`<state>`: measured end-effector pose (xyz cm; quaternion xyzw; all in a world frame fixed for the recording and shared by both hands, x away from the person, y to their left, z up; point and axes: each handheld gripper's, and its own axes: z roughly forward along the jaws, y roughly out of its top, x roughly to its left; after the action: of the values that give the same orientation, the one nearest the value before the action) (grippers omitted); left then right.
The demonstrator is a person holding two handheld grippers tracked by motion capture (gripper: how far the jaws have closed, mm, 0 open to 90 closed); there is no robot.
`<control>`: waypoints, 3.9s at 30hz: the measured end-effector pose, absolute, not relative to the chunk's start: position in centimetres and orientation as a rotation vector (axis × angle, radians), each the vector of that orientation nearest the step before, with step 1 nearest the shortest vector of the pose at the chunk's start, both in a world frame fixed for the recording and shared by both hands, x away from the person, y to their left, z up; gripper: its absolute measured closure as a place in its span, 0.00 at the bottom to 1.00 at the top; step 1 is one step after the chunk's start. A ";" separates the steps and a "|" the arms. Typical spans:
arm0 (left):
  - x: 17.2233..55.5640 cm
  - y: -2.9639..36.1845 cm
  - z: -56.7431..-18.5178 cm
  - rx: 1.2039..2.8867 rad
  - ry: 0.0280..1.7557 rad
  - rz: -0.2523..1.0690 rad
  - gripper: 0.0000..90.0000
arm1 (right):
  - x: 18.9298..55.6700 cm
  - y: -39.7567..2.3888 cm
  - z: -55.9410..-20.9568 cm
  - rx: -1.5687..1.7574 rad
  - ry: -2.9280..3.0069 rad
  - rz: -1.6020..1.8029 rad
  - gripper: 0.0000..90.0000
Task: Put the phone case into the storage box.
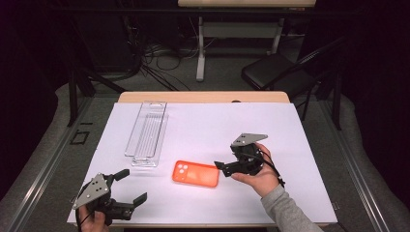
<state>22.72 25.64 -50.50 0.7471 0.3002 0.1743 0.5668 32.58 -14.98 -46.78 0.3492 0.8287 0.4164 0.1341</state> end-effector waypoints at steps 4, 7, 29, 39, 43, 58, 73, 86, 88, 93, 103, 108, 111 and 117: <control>22.7 25.6 -50.5 1.757 0.706 0.409 0.01 | 32.9 -14.4 -46.6 0.971 2.444 1.195 0.29; 22.7 25.6 -50.5 1.758 0.706 0.408 0.01 | 33.1 -14.0 -46.3 0.933 2.469 1.186 0.38; 22.8 25.7 -50.6 1.761 0.710 0.402 0.01 | 34.7 -11.2 -45.6 0.777 2.585 1.057 0.54; 22.9 25.7 -50.6 1.767 0.710 0.395 0.01 | 35.2 -10.2 -45.8 0.739 2.630 0.960 0.53; 22.9 25.7 -50.7 1.764 0.713 0.397 0.01 | 35.5 -9.8 -45.8 0.723 2.635 0.939 0.54; 22.9 25.8 -50.7 1.770 0.715 0.397 0.01 | 36.5 -8.7 -45.7 0.695 2.653 0.853 0.54; 23.0 25.8 -50.8 1.772 0.714 0.392 0.01 | 37.3 -7.3 -46.5 0.647 2.779 0.693 0.61; 23.1 25.8 -50.9 1.780 0.711 0.380 0.01 | 38.1 -7.0 -48.2 0.606 2.865 0.572 0.73; 23.1 25.7 -50.9 1.780 0.715 0.384 0.01 | 38.3 -7.0 -48.4 0.582 2.865 0.567 0.73; 23.1 25.8 -50.9 1.784 0.713 0.378 0.01 | 38.5 -6.9 -48.8 0.552 2.866 0.505 0.72; 23.1 25.8 -50.9 1.787 0.711 0.375 0.01 | 38.9 -6.4 -48.9 0.467 2.863 0.484 0.71; 23.1 25.8 -51.0 1.783 0.716 0.377 0.01 | 39.1 -6.2 -49.2 0.445 2.894 0.443 0.74; 23.1 25.8 -51.0 1.787 0.715 0.376 0.01 | 39.1 -6.2 -49.3 0.424 2.900 0.401 0.75; 23.2 25.7 -51.0 1.791 0.709 0.372 0.01 | 39.2 -5.9 -49.7 0.421 2.903 0.391 0.74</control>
<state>23.18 25.72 -51.01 0.7586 0.3004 0.1574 0.5563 39.19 -5.92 -49.69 0.1416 0.9769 0.1315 0.0910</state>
